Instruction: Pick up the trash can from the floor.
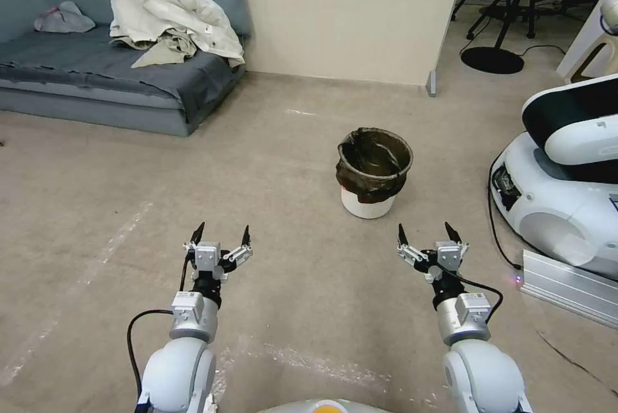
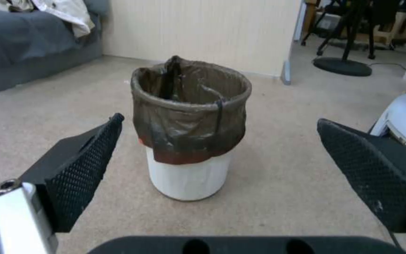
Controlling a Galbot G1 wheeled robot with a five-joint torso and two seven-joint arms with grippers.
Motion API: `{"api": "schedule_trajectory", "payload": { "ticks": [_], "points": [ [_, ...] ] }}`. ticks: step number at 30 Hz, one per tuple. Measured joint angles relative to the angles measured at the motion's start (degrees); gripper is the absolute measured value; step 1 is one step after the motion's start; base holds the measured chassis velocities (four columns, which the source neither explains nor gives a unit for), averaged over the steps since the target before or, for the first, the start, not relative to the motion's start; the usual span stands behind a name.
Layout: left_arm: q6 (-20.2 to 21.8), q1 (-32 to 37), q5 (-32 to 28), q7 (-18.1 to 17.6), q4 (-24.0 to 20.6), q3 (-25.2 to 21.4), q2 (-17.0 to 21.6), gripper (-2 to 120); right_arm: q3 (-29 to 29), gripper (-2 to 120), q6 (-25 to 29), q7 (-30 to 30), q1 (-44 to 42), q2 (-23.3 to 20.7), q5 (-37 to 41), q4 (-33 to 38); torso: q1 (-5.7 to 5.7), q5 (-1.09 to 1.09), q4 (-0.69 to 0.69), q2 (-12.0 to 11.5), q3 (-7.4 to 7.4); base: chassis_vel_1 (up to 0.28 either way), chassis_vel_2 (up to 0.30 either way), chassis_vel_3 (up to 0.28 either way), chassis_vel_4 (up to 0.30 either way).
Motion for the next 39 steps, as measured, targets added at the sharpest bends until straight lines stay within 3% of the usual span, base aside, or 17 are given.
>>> {"api": "schedule_trajectory", "payload": {
  "ticks": [16, 19, 21, 23, 28, 39],
  "points": [
    [0.4, -0.1, -0.2, -0.1, -0.1, 0.1, 0.0, 100, 0.2, 100, -0.6, -0.1, -0.1, 0.0, 0.1, 0.6, 0.00, 0.01, 0.01, 0.0, 0.00, 0.000, 0.000, 0.000, 0.000],
    [2.9, -1.3, -2.2, -0.7, -2.7, 1.3, -0.7, 100, 0.4, 100, -1.1, -0.2, -0.3, 0.1, 0.2, 1.4, 0.00, 0.00, 0.04, 0.0, 0.00, 0.000, 0.000, 0.000, 0.000],
    [8.5, -4.2, -6.6, -2.0, -8.5, 4.3, -2.2, 100, 1.6, 100, -3.9, -0.7, -1.1, 0.4, 0.8, 5.2, 0.00, 0.00, 0.00, 0.0, 0.00, 0.000, 0.000, 0.000, 0.000],
    [10.4, -5.2, -8.6, -2.5, -10.8, 5.5, -2.5, 100, 2.4, 100, -5.8, -1.1, -1.7, 0.6, 1.3, 7.8, 0.00, 0.01, -0.05, 0.0, 0.00, 0.000, 0.000, 0.000, 0.000],
    [11.1, -5.2, -10.1, -3.2, -11.6, 5.3, -1.1, 100, 5.2, 100, -12.4, -2.4, -3.8, 1.2, 3.2, 17.1, 0.00, 0.01, 0.02, 0.0, 0.00, 0.000, 0.000, 0.000, 0.000],
    [9.3, -4.6, -9.1, -3.3, -10.6, 5.2, -0.8, 100, 6.4, 100, -7.6, -2.3, -6.2, 0.1, 5.4, 18.3, 0.00, 0.00, 0.00, 0.0, 0.00, 0.000, 0.000, 0.000, 0.000]
  ]
}}
